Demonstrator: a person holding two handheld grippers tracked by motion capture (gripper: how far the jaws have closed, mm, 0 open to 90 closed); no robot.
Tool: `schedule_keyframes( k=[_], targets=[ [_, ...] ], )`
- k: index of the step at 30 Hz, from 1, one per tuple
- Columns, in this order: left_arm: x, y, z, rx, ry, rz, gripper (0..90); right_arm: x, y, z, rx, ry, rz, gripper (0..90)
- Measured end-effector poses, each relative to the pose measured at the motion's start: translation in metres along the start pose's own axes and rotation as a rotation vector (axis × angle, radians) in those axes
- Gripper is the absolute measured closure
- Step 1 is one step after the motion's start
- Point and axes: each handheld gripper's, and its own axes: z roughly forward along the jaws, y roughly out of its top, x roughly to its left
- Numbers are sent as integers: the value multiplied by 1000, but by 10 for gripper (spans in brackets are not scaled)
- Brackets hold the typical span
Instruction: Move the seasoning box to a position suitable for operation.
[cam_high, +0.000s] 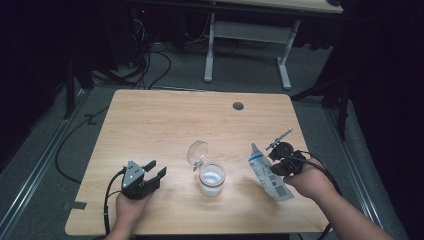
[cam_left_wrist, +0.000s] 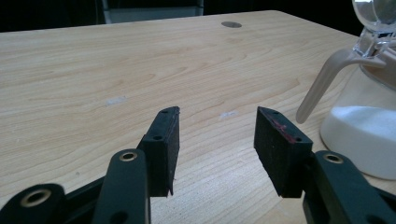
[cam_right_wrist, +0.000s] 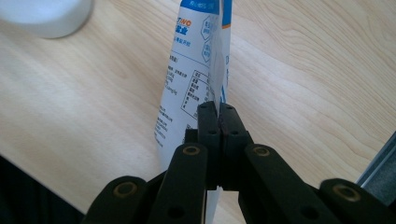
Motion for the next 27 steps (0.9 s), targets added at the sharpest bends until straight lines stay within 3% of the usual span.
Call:
schedule_keyframes(
  k=[6,13,21,27],
  targets=[
    [0,0,-1,-2,0,-2,509,-14,0,7,-3,-27,35,899],
    [1,0,-1,-3,2,-5,509,-19,2,10,-9,-23,46,899],
    [2,0,0,-1,6,-7,509,-19,6,5,-71,-35,61,900],
    [4,0,2,7,8,-4,507,-19,8,2,-151,-59,71,900]
  ],
)
